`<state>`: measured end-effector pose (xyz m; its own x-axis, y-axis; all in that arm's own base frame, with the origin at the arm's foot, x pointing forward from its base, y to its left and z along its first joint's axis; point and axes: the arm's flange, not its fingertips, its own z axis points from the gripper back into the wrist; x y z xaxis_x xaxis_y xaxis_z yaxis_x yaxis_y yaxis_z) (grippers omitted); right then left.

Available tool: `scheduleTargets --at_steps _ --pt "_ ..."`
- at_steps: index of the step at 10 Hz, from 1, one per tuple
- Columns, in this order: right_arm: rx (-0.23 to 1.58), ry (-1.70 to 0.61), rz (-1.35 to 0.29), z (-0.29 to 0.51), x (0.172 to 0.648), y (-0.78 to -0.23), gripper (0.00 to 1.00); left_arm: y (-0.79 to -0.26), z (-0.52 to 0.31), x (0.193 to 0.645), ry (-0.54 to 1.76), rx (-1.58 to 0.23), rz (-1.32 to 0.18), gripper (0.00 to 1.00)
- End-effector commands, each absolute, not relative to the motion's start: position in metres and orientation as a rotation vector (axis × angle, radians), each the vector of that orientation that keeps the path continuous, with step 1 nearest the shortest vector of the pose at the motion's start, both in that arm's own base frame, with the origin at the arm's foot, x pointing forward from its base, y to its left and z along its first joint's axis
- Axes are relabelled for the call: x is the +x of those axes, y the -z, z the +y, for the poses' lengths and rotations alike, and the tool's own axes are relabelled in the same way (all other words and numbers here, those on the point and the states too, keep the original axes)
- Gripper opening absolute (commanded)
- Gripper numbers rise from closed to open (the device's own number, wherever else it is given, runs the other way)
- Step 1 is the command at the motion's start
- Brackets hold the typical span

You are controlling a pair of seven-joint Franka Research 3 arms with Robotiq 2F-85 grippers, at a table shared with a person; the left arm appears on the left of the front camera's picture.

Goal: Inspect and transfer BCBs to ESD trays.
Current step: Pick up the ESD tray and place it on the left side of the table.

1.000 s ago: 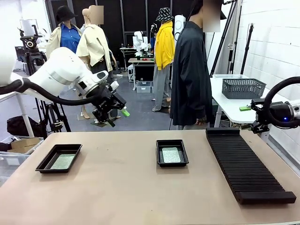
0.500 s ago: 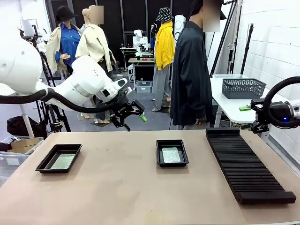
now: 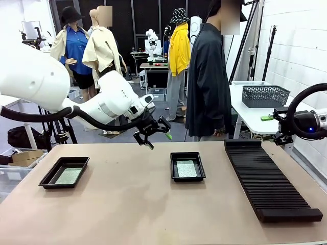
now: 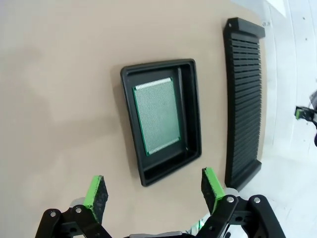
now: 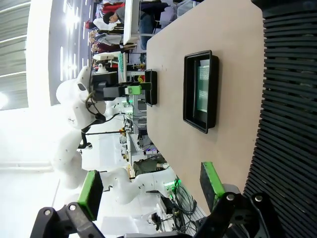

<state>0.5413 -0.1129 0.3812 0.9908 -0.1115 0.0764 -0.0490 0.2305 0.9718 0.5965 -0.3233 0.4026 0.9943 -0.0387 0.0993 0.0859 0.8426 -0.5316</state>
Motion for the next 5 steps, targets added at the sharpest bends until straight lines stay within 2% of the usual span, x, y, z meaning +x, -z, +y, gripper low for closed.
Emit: scheduleTargets --at_steps 1,5 --pt "1.331 0.047 -0.135 -0.111 0.540 -0.382 1.00 -0.391 -0.345 0.611 0.011 -0.510 -0.124 1.00" --pt "1.331 0.047 -0.135 -0.111 0.540 -0.382 1.00 -0.350 -0.371 0.630 -0.029 -0.435 -0.153 1.00"
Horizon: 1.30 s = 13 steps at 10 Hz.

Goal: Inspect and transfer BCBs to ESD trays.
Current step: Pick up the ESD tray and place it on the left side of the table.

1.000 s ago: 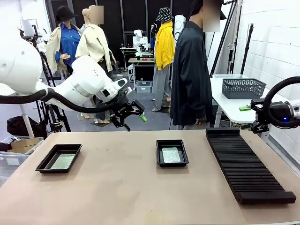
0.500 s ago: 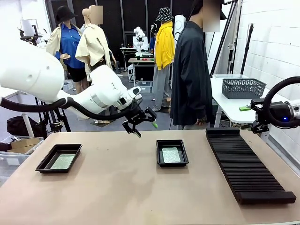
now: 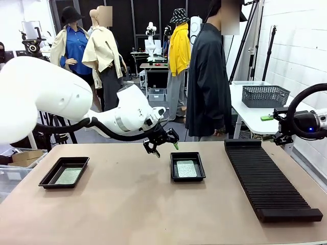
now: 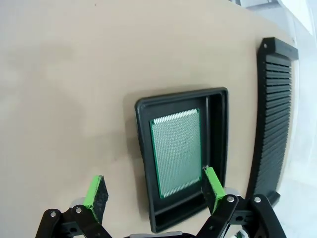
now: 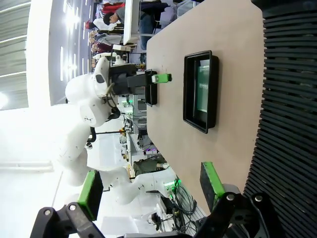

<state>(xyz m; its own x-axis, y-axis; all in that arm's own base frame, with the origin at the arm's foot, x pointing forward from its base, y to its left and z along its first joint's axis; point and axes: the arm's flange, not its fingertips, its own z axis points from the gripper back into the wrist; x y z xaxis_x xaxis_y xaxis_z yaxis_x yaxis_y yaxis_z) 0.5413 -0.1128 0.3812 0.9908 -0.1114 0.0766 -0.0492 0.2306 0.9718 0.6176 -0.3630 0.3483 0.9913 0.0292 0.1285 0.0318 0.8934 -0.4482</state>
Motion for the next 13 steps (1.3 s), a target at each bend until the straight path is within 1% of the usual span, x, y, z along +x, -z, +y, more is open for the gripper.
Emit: scheduleTargets --at_steps 1,4,8,9,10,11,13 --pt "1.331 0.047 -0.135 -0.111 0.540 -0.382 1.00 -0.342 -0.377 0.633 -0.035 -0.425 -0.152 1.00" --pt "1.331 0.047 -0.135 -0.111 0.540 -0.382 1.00 -0.326 -0.387 0.638 -0.050 -0.388 -0.147 1.00" --pt "1.331 0.047 -0.135 -0.111 0.540 -0.382 1.00 -0.318 -0.395 0.628 -0.027 -0.299 -0.150 1.00" --pt "1.331 0.047 -0.135 -0.111 0.540 -0.382 1.00 -0.317 -0.397 0.625 -0.020 -0.286 -0.143 1.00" --pt "1.331 0.047 -0.135 -0.111 0.540 -0.382 1.00 -0.316 -0.398 0.622 0.004 -0.258 -0.104 1.00" --pt "1.331 0.047 -0.135 -0.111 0.540 -0.382 1.00 -0.313 -0.392 0.625 -0.004 -0.335 -0.146 1.00" --pt "1.331 0.047 -0.135 -0.111 0.540 -0.382 1.00 -0.313 -0.392 0.625 -0.004 -0.335 -0.146 1.00"
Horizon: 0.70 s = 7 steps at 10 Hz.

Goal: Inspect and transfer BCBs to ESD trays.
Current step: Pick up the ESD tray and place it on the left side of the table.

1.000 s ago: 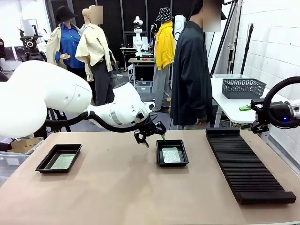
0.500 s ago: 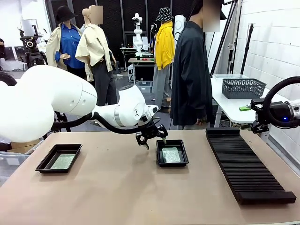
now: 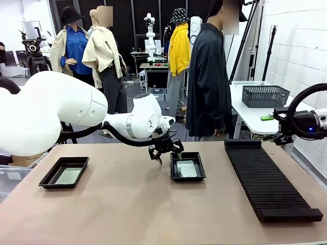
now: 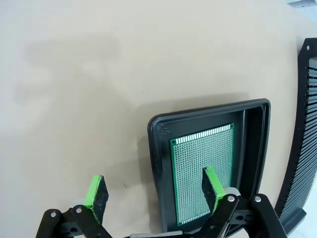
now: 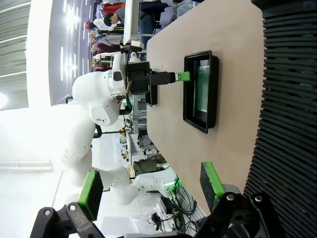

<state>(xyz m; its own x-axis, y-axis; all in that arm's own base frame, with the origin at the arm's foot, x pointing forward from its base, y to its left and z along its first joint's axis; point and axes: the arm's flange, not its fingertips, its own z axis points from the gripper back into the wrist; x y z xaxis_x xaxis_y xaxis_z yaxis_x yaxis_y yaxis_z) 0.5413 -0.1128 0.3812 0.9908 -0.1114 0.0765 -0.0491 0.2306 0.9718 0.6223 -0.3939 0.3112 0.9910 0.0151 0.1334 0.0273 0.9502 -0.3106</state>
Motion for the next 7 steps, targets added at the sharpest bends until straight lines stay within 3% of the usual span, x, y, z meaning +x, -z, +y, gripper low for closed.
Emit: scheduleTargets --at_steps 1,7 --pt "1.331 0.047 -0.135 -0.1107 0.5397 -0.3817 1.00 -0.3127 -0.3920 0.6249 -0.004 -0.335 -0.146 1.00" --pt "1.331 0.047 -0.135 -0.1107 0.5397 -0.3817 1.00 -0.3127 -0.3920 0.6249 -0.004 -0.335 -0.146 1.00"
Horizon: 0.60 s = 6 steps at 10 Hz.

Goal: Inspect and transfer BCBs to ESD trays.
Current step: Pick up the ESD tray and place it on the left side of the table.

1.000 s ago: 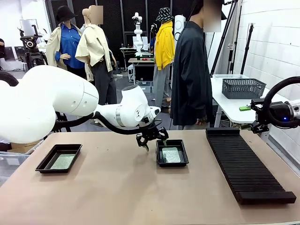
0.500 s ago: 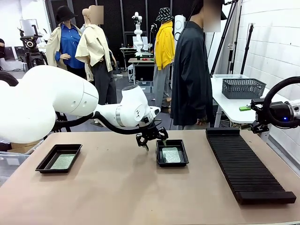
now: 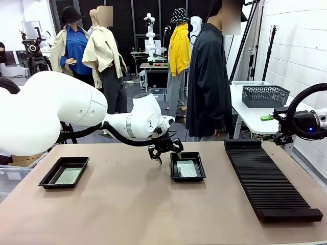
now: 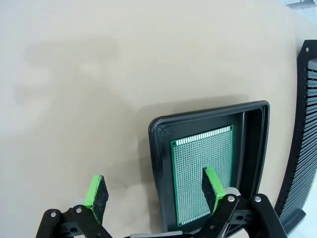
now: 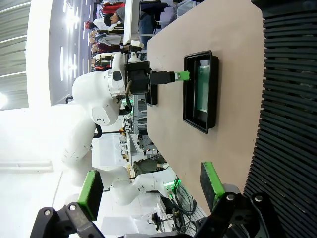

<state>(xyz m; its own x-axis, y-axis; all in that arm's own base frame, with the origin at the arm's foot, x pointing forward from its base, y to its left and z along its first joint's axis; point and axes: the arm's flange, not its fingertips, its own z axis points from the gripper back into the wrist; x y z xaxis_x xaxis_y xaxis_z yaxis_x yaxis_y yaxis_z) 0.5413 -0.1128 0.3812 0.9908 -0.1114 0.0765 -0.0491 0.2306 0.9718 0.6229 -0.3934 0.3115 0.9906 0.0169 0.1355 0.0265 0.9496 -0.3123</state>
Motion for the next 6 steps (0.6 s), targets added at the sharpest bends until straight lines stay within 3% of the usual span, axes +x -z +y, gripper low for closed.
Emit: scheduleTargets --at_steps 1,5,6 --pt "1.331 0.047 -0.135 -0.1107 0.5397 -0.3817 1.00 -0.3115 -0.3934 0.6229 0.005 -0.319 -0.138 1.00" --pt "1.331 0.047 -0.135 -0.1107 0.5397 -0.3817 1.00 -0.3079 -0.3861 0.6196 0.020 -0.315 -0.093 1.00" --pt "1.331 0.047 -0.135 -0.1107 0.5397 -0.3817 1.00 -0.3073 -0.3858 0.6194 0.024 -0.320 -0.097 0.95"
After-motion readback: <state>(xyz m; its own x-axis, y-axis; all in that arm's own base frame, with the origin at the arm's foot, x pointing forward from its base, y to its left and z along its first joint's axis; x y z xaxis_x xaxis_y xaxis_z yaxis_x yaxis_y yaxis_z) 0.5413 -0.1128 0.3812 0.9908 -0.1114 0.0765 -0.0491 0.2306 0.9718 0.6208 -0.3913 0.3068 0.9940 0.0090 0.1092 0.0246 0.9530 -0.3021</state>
